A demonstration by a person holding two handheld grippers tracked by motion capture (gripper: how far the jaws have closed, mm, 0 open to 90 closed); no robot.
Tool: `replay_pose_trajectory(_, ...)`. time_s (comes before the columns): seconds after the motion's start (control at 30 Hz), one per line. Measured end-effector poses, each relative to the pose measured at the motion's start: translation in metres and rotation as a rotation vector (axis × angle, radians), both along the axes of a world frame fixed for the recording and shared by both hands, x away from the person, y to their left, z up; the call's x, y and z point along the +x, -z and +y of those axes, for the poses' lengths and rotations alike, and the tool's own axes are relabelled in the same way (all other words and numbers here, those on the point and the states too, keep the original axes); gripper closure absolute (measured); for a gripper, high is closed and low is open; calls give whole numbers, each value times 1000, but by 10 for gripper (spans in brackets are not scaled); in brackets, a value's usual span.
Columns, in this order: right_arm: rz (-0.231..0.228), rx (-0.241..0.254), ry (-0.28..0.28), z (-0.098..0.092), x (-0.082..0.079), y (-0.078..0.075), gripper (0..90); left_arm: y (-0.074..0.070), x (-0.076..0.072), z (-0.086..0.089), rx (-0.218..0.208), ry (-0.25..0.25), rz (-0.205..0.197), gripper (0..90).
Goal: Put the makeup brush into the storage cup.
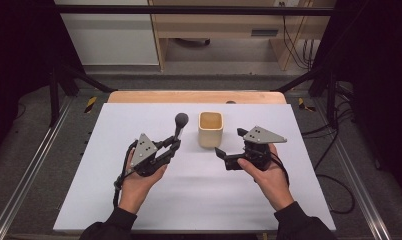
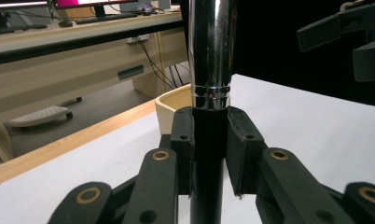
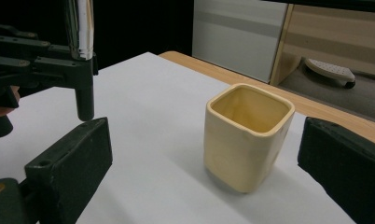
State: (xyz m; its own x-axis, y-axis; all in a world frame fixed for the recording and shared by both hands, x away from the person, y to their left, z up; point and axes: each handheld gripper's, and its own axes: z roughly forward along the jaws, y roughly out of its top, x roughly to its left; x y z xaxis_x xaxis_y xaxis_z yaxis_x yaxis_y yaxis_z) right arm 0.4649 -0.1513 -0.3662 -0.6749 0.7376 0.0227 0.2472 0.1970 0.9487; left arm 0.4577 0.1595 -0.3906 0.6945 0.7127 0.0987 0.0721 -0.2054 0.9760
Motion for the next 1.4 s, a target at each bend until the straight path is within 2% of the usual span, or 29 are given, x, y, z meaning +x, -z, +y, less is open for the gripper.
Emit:
replay_pose_trajectory(0.23, -5, 36, 7, 6, 2, 1, 33, 0, -2, -3, -25, -12, 19, 744)
replay_pose_trajectory(0.4, -9, 90, 16, 10, 4, 0, 33, 0, -3, -5, -97, 1, 51, 744)
replay_pose_trajectory(0.47, -11, 102, 17, 12, 5, 0, 32, 0, -2, -7, -113, 3, 62, 744)
replay_pose_trajectory(0.7, -3, 135, 5, 23, 7, -2, 37, 2, -3, -13, -119, 8, 70, 744)
replay_pose_trajectory(1.17, -6, 150, -7, 37, 6, -6, 34, 2, -5, -20, -137, 21, 81, 744)
replay_pose_trajectory(1.4, 0, 179, -14, 43, 7, -8, 40, 3, -5, -24, -141, 26, 86, 744)
